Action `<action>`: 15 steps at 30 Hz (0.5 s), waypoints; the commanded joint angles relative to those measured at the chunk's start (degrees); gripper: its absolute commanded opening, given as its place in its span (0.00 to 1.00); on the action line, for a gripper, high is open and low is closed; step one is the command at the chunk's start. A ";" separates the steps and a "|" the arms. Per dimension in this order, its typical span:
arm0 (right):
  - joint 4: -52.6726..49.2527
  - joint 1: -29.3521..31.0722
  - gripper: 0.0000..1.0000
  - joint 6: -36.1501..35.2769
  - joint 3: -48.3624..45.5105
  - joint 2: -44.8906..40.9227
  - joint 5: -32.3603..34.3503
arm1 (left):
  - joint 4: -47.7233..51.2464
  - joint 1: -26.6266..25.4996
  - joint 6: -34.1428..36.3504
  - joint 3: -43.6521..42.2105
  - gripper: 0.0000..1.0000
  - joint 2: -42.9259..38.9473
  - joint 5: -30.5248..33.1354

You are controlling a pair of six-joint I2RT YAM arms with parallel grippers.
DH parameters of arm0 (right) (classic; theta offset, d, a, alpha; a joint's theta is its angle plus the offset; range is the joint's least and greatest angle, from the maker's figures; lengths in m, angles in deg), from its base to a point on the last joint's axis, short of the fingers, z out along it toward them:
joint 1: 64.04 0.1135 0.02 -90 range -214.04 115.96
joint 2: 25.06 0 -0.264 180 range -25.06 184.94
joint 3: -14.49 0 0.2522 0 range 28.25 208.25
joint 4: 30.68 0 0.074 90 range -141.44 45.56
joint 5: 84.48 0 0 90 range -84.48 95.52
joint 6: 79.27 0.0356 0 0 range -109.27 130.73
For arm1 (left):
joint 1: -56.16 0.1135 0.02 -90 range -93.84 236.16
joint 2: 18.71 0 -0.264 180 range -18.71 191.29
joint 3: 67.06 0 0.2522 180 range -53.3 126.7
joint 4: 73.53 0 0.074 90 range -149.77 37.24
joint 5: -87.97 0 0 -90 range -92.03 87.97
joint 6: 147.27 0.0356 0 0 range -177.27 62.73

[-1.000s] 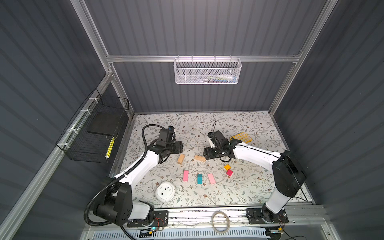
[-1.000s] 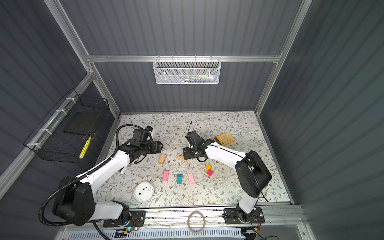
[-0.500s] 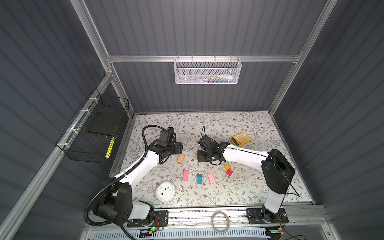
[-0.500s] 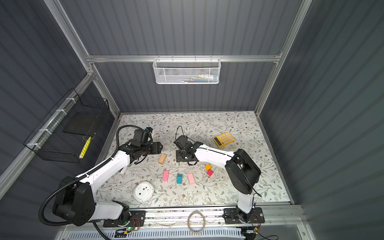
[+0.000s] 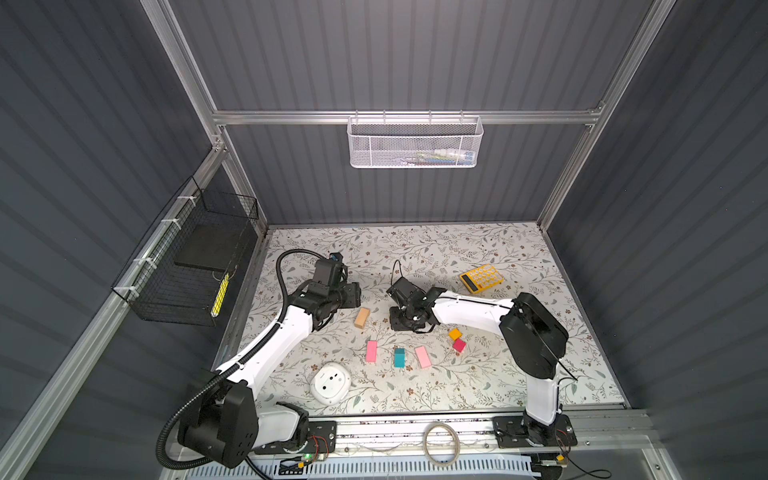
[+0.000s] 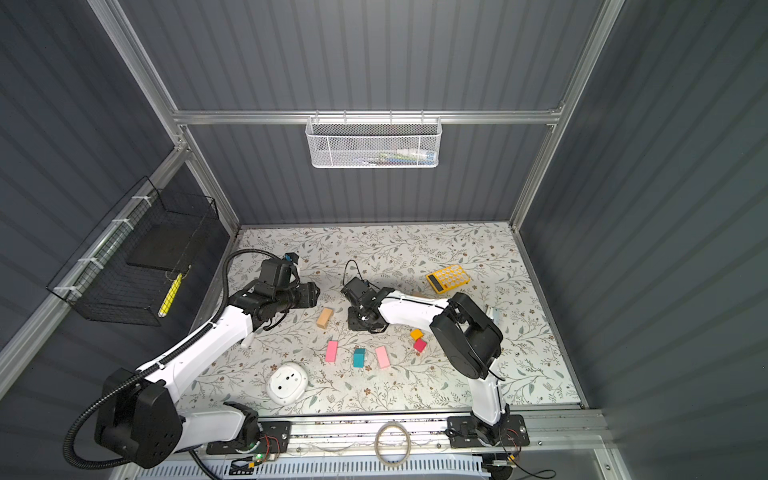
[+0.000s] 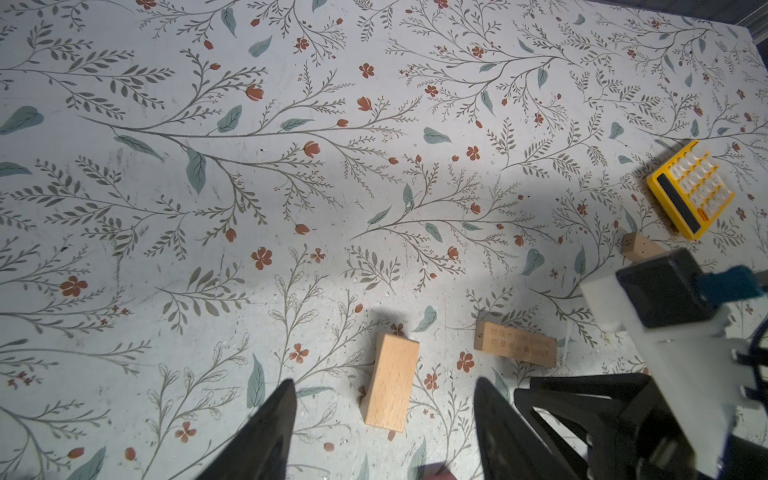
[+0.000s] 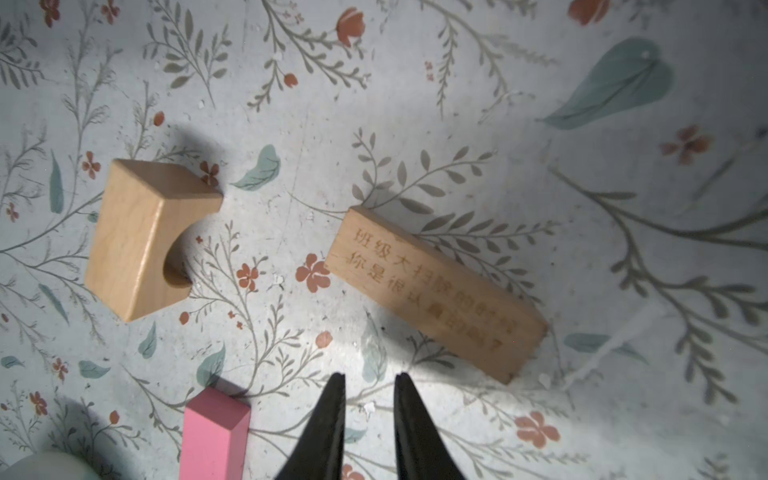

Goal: Build the wood block tower
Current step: 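Lower the right gripper onto the text-printed wooden block and close it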

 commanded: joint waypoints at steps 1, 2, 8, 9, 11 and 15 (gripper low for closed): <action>-0.33 0.17 0.24 0.36 1.62 0.75 -0.21 | 1.38 -0.42 -0.83 0.69 0.68 -1.84 0.67; -0.25 0.14 0.24 0.34 1.69 0.97 -0.13 | 1.38 -0.42 -0.90 0.69 0.68 -1.88 0.67; -0.26 -0.77 0.23 0.49 1.76 2.69 -0.32 | 1.70 -0.42 -1.09 0.78 0.68 -2.04 0.66; -0.26 -1.01 0.23 0.63 1.74 2.91 -0.38 | 1.81 -0.41 -1.14 0.81 0.68 -2.11 0.58; -0.26 -1.41 0.23 0.58 1.60 3.30 -0.40 | 1.82 -0.42 -1.26 0.89 0.68 -2.36 0.41; 1.40 -2.44 0.22 0.34 1.73 3.98 -0.20 | 1.91 -0.42 -1.45 1.44 0.68 -2.93 0.15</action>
